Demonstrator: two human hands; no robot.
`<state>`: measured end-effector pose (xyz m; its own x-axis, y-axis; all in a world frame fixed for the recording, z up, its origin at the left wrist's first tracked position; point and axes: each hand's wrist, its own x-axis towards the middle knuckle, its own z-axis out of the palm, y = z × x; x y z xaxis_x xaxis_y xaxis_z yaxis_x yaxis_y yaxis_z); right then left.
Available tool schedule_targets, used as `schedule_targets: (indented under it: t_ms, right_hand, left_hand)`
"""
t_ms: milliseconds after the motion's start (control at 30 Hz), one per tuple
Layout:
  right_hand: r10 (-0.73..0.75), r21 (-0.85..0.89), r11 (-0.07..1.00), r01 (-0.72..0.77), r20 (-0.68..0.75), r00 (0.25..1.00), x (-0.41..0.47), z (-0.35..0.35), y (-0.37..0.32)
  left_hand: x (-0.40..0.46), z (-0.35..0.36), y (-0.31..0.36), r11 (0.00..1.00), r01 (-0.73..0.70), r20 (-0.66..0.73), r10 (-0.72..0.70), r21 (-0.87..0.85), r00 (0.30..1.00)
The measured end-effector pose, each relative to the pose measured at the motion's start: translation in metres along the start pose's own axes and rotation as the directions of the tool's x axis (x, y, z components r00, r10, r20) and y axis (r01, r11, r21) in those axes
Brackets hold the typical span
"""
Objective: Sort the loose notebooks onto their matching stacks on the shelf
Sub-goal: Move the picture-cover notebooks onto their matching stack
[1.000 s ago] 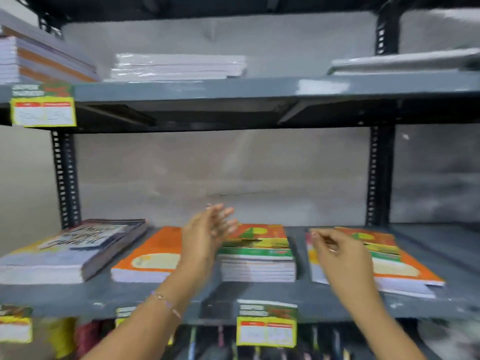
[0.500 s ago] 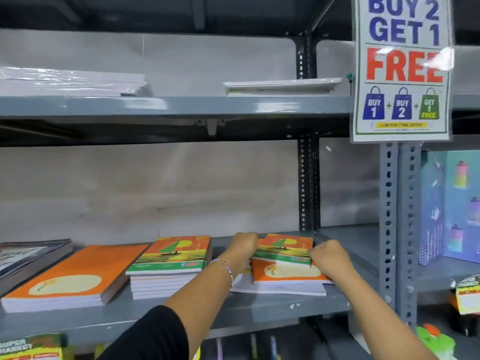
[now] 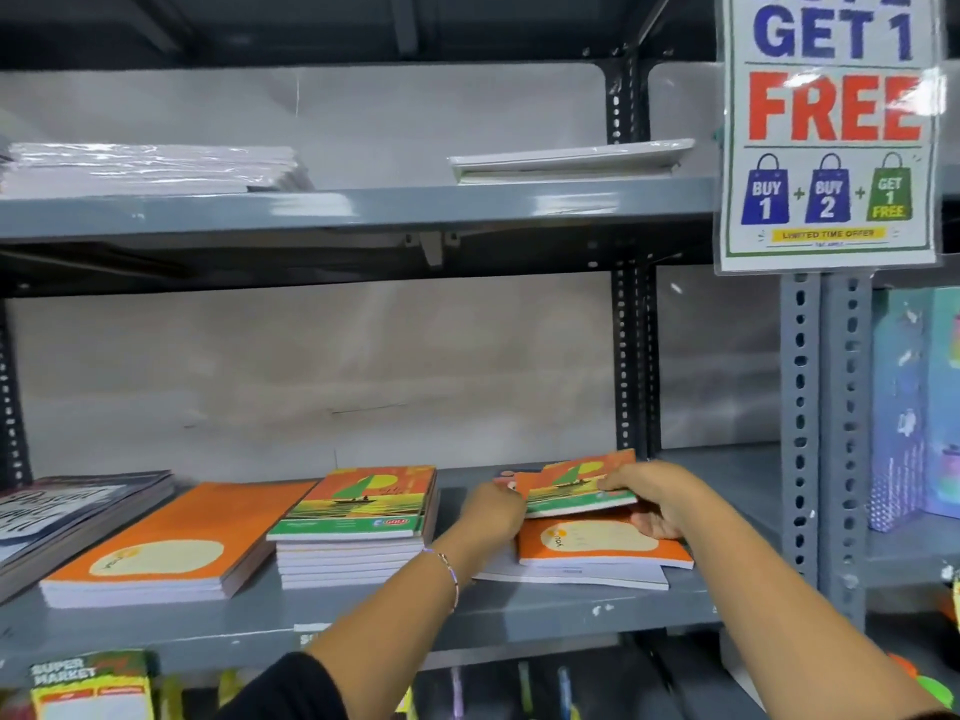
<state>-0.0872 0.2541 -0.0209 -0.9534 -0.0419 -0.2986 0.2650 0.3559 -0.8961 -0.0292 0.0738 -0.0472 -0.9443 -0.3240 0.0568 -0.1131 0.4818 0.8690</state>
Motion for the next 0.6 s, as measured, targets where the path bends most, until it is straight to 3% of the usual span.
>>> schedule_targets:
  t_ms: [100, 167, 333, 467, 600]
  right_hand:
    - [-0.044, 0.216, 0.976, 0.03, 0.062, 0.997, -0.002, 0.003, -0.002]
    - [-0.103, 0.355, 0.932, 0.074, 0.065, 0.993, -0.003, 0.004, 0.0]
    - [-0.228, 0.509, 0.836, 0.205, -0.017, 0.974, -0.012, 0.011, -0.005]
    - [-0.319, 0.618, 0.761, 0.198, 0.09, 0.944, -0.036, 0.048, -0.028]
    - [-0.342, 0.577, 0.797, 0.179, 0.186, 0.921, -0.063, 0.11, -0.049]
  left_hand:
    - [-0.041, -0.005, -0.018, 0.948, -0.24, 0.128, 0.217, 0.21, 0.968]
    - [-0.067, -0.007, -0.041, 0.837, -0.362, 0.122, 0.343, 0.411, 0.931]
    - [-0.115, -0.026, -0.092, 0.469, -0.35, 0.089, 0.491, 0.811, 0.867]
    - [-0.128, -0.032, -0.097, 0.431, -0.385, 0.097, 0.555, 0.816, 0.826]
    - [-0.123, -0.033, -0.097, 0.431, -0.333, 0.061, 0.533, 0.839, 0.844]
